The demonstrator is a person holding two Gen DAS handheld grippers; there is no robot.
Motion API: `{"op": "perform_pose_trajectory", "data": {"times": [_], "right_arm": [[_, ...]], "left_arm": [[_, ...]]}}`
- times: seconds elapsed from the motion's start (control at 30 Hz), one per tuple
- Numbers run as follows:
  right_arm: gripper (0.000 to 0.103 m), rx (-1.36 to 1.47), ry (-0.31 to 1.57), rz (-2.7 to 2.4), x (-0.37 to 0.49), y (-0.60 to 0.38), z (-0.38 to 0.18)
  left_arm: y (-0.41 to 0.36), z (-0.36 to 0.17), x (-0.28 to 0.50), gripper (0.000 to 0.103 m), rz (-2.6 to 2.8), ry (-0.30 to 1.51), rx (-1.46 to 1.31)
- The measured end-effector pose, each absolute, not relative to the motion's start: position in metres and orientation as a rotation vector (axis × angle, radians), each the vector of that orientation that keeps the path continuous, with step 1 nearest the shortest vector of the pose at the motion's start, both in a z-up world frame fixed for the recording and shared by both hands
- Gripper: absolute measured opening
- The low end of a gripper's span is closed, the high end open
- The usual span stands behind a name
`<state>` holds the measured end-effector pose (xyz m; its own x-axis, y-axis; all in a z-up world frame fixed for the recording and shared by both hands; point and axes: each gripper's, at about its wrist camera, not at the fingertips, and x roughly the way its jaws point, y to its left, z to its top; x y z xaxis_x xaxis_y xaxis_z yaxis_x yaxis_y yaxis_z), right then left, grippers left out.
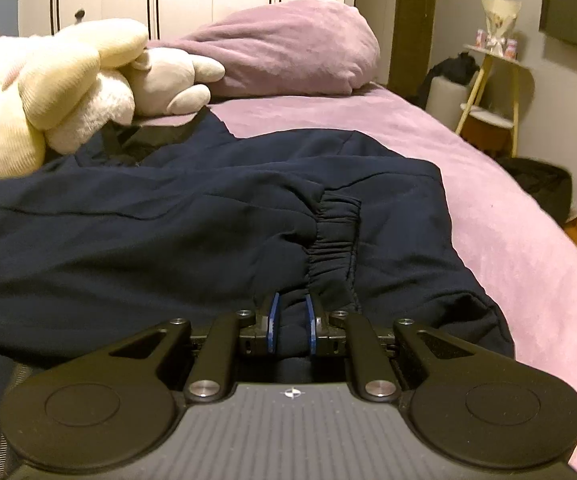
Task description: Fold large clothes
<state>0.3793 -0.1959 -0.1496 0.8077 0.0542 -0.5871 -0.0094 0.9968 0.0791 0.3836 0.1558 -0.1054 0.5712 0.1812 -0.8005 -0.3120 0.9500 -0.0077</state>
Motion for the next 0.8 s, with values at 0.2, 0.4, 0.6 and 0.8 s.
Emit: {"op": "perform_pose_trajectory", "data": {"times": [0.2,0.4,0.6,0.8], "right_arm": [[0.044,0.181,0.644,0.006,0.324,-0.233,-0.122],[0.044,0.470,0.677,0.074,0.196,-0.316,-0.119],[0.044,0.686,0.782,0.003,0.085,-0.377,-0.160],[0.044,0.680,0.846,0.027,0.063,-0.389,-0.179]], "left_arm": [[0.164,-0.078,0.320,0.103,0.265,0.898,-0.108],[0.189,-0.067,0.172,0.103,0.135,0.872,-0.185],[0.210,-0.087,0.065,0.103,0.150,0.921,-0.323],[0.222,-0.106,0.046,0.083,0.088,0.953,-0.497]]}}
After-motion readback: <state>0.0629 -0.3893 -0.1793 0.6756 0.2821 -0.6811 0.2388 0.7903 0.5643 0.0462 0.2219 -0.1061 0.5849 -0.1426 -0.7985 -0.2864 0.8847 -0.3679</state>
